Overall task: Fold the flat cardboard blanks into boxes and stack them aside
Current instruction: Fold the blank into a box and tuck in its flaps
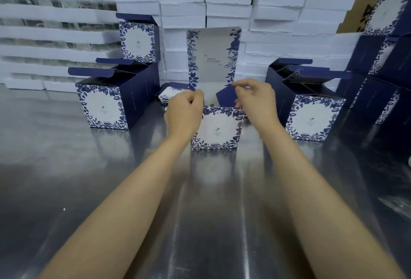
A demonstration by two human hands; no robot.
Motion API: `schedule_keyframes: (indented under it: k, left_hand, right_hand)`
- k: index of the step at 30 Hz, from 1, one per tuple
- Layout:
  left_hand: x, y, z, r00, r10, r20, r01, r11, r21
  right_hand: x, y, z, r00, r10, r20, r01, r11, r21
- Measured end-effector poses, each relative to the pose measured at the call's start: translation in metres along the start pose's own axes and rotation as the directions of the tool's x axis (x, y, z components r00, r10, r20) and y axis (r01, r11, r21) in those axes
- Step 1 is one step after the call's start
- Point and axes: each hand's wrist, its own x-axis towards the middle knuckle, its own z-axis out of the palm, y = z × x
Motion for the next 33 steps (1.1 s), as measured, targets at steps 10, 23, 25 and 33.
schedule_keyframes:
  k: [10, 23, 25, 33]
  left_hand:
    - [0.039, 0.005, -0.009, 0.829, -0.377, 0.413, 0.451, 0.888, -0.094]
    - [0.047, 0.023, -0.035, 0.903, -0.264, 0.34, 0.113, 0.908, 0.404]
    - [0.047, 0.022, -0.039, 0.924, -0.201, 0.324, 0.011, 0.863, 0.505]
    - [0.045, 0.024, -0.048, 0.888, -0.198, 0.415, -0.016, 0.889, 0.458]
  right_hand:
    - [0.022, 0.0, 0.002, 0.995, 0.098, 0.028, -0.09, 0.972, -0.215]
    - [0.019, -0.003, -0.01, 0.885, 0.302, 0.355, -0.264, 0.953, -0.152]
    - [0.02, -0.007, -0.008, 0.862, 0.316, 0.397, -0.273, 0.948, -0.162]
    - [0.019, -0.003, 0.001, 0.81, 0.509, 0.293, -0.484, 0.861, -0.157]
